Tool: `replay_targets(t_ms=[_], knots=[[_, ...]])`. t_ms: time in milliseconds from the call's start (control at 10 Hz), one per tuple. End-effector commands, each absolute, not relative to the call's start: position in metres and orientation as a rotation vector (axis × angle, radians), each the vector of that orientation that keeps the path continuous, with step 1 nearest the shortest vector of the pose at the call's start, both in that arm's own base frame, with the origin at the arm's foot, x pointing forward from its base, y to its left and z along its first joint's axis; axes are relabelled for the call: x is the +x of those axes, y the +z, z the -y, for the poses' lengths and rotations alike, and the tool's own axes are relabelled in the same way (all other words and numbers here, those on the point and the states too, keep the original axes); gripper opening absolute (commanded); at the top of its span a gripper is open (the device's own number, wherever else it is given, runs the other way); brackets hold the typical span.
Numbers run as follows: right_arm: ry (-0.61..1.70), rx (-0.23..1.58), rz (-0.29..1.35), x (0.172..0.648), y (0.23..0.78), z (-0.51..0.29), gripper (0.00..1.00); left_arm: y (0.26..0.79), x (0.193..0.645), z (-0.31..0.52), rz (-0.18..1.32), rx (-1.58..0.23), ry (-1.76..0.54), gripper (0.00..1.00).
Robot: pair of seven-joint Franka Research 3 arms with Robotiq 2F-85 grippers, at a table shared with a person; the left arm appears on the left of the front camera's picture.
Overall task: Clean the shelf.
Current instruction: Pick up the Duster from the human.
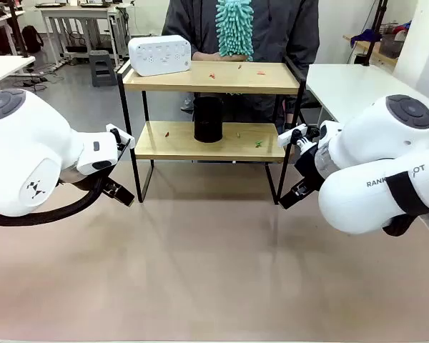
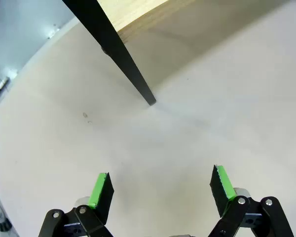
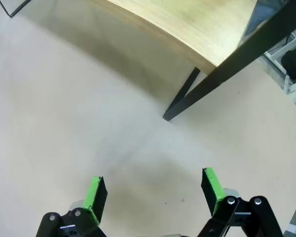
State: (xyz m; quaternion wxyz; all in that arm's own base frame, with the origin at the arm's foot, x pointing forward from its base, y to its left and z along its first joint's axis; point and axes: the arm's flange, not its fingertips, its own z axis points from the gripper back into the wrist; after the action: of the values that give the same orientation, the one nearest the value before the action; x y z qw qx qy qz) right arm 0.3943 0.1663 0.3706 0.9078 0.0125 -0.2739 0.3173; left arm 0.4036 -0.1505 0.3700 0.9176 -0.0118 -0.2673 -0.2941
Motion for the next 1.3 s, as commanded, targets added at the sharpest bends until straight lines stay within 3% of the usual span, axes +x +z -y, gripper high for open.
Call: replay_targets(t_ms=[0, 900, 1000, 1100, 1200], knots=[[0.655, 0.026, 0.565, 0.394, 0.371, -0.166, 1.00, 0.370, 0.404, 0.151, 0.550, -0.024, -0.605, 1.00], [0.656, 0.025, 0.565, 0.394, 0.371, -0.166, 1.00, 0.370, 0.404, 0.150, 0.550, -0.024, -0.604, 1.00], [0.613, 0.043, 0.428, 0.381, 0.410, -0.166, 1.00, 0.414, 0.388, 0.151, 0.528, -0.180, -0.742, 1.00], [0.548, 0.196, 0.370, 0.353, 0.472, -0.143, 1.00, 0.472, 0.364, 0.130, 0.402, -0.291, -0.637, 1.00], [0.414, 0.298, 0.417, 0.330, 0.520, -0.104, 1.00, 0.508, 0.341, 0.091, 0.489, -0.437, -0.620, 1.00]])
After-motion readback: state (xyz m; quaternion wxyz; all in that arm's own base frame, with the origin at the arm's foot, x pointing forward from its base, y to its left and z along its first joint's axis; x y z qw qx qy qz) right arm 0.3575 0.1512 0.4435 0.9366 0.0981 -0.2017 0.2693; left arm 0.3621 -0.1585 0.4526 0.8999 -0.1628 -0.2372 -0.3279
